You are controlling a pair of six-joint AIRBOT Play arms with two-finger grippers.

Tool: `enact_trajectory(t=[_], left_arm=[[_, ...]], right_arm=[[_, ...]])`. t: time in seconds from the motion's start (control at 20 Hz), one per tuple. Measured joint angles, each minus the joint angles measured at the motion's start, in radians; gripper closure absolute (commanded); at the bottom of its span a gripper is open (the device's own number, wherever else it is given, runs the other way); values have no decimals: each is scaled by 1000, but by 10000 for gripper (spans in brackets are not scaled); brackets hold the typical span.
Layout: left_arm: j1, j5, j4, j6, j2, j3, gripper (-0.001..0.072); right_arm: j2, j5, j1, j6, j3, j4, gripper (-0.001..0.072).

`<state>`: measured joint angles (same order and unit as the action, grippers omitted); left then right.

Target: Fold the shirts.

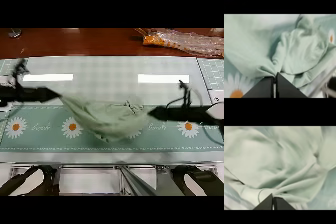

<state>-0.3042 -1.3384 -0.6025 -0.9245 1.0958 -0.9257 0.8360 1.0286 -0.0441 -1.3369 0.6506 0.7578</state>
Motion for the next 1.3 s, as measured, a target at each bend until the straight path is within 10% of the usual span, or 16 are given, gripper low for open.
enact_trajectory(t=[0.7,1.3], left_arm=[[-3,227,-50,-281,-396,-1061,688],[8,-76,-122,-462,-265,-711,687]], right_arm=[[-93,9,-8,-206,1215,351,695],[360,-35,-8,-154,1376,489,694]])
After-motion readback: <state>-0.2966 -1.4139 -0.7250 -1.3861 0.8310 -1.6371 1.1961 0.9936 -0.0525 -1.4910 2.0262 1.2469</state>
